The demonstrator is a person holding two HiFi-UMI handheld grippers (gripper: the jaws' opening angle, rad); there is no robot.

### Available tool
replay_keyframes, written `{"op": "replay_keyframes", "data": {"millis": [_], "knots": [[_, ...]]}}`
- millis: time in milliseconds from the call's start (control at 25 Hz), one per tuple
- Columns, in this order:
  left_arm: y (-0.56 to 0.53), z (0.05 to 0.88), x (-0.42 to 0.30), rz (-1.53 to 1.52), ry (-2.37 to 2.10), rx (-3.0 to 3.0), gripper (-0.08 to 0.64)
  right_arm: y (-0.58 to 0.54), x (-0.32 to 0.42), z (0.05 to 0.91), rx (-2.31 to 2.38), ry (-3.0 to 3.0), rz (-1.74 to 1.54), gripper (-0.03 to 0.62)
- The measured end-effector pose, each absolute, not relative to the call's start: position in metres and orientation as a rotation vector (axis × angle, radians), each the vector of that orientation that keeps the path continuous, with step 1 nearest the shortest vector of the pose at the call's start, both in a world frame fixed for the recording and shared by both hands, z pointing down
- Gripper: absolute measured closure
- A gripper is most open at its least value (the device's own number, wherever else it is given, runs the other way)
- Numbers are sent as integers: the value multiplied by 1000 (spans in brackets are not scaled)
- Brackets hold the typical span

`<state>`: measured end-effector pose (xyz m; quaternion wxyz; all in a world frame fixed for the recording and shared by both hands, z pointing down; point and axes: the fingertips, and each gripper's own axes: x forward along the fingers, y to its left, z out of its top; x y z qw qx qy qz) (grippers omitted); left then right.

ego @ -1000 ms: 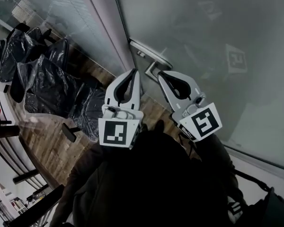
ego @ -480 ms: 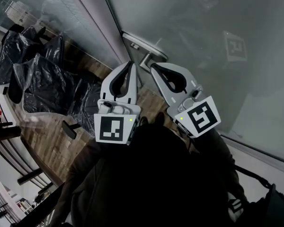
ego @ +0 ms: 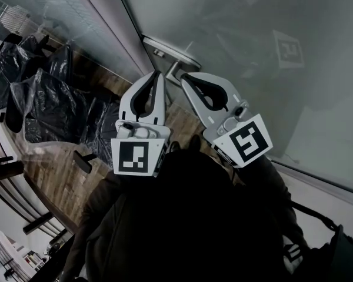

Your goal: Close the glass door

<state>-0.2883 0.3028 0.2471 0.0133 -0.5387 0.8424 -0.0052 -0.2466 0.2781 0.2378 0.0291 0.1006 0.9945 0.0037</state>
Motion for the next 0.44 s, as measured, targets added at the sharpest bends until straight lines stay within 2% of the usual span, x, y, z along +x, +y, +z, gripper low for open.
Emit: {"op": "replay_keyframes", "data": {"millis": [440], "knots": [[295,252,-281,-30,2603,-1706,563,273,-239,242,289,3078,14,592]]}}
